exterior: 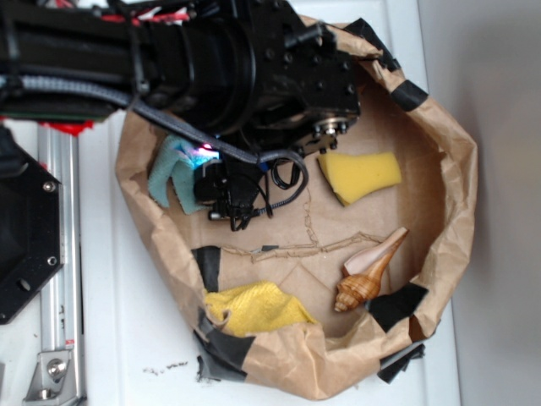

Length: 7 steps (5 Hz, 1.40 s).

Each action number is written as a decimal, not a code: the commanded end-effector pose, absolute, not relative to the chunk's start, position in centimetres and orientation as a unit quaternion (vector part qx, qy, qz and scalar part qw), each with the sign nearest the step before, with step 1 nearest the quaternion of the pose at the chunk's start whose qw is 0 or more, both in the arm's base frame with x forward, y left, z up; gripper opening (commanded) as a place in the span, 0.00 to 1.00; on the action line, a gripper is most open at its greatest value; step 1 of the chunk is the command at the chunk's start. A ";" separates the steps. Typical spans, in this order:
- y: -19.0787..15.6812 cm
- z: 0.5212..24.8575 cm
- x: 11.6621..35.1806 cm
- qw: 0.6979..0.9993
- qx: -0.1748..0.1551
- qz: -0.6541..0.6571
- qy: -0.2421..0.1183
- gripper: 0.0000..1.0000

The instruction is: Grab the blue cloth.

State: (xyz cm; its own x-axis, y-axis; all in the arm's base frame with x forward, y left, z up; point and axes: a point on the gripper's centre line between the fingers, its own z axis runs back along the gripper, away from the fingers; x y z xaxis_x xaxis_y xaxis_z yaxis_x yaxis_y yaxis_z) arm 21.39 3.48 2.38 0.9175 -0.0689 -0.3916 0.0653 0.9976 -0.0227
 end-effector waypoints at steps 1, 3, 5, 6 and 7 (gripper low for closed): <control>3.3 3.2 20.9 0.984 0.004 -0.027 0.177 0.00; 2.8 10.0 21.4 0.998 0.052 -0.039 0.013 0.00; 2.6 19.0 25.1 0.995 0.036 -0.049 -0.079 0.00; 2.1 18.5 26.2 0.995 0.026 -0.054 -0.085 0.00; 1.0 17.5 26.7 0.995 0.021 -0.059 -0.074 0.00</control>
